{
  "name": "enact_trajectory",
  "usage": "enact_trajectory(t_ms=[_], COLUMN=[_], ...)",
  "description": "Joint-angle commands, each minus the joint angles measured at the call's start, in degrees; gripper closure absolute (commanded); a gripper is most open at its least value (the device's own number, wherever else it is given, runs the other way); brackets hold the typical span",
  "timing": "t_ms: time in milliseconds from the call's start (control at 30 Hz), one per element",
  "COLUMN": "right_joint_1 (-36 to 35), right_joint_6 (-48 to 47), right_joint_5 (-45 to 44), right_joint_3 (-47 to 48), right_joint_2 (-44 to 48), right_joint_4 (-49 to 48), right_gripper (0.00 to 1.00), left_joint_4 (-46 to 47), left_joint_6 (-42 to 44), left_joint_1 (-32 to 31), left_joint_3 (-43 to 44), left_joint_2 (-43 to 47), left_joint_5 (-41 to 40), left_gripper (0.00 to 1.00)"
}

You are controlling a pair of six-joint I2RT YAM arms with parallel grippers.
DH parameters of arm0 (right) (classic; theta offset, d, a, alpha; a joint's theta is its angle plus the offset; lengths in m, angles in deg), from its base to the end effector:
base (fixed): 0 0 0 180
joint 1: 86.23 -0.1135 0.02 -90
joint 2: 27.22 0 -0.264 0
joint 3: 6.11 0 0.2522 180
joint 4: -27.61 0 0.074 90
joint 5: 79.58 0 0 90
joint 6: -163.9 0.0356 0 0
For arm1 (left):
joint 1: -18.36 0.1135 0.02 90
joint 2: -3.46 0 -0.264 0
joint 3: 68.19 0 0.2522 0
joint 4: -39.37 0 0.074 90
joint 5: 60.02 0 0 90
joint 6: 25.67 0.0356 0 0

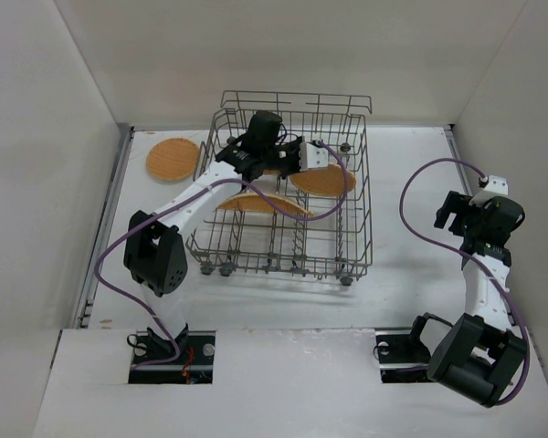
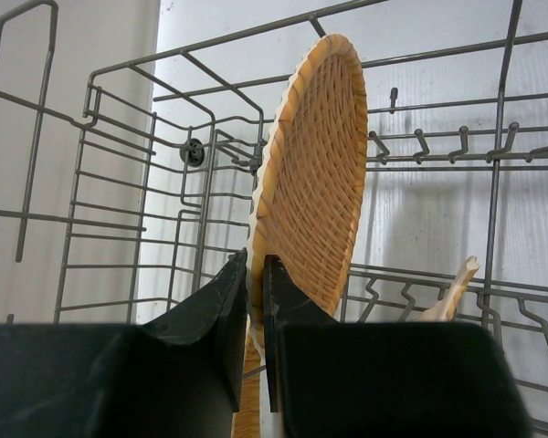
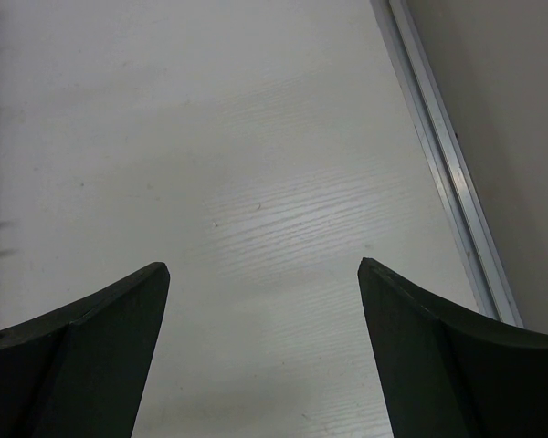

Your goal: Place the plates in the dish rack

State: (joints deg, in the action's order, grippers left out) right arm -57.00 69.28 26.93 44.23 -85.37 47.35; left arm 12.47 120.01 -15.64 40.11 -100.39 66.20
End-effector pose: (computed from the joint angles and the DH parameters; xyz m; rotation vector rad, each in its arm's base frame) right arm 0.2025 -0.1017 0.2535 0.2573 2.0147 -0.0762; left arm 0.3444 -0.2577 0.3502 1.5969 1.0300 -0.3628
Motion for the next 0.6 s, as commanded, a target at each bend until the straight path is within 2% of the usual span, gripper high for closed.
enact_trajectory(t_ms=[0, 567], right_joint_1=[0.61, 0.69], right_joint_6=[1.02, 1.11], right_joint_5=[0.54, 0.63], right_joint_3=[1.57, 1.48], right_joint_2=[0.32, 0.41], right_joint_4=[-2.02, -2.02], right_gripper=[0.1, 0.1], left_joint_4=[2.95, 4.01], left_joint_6=[1.1, 0.48], left_joint_1=[0.56, -0.5], left_joint_3=[3.8, -1.9], left_joint_2=[0.49, 1.72], left_joint_5=[2.71, 2.09], left_gripper=[0.96, 0.95])
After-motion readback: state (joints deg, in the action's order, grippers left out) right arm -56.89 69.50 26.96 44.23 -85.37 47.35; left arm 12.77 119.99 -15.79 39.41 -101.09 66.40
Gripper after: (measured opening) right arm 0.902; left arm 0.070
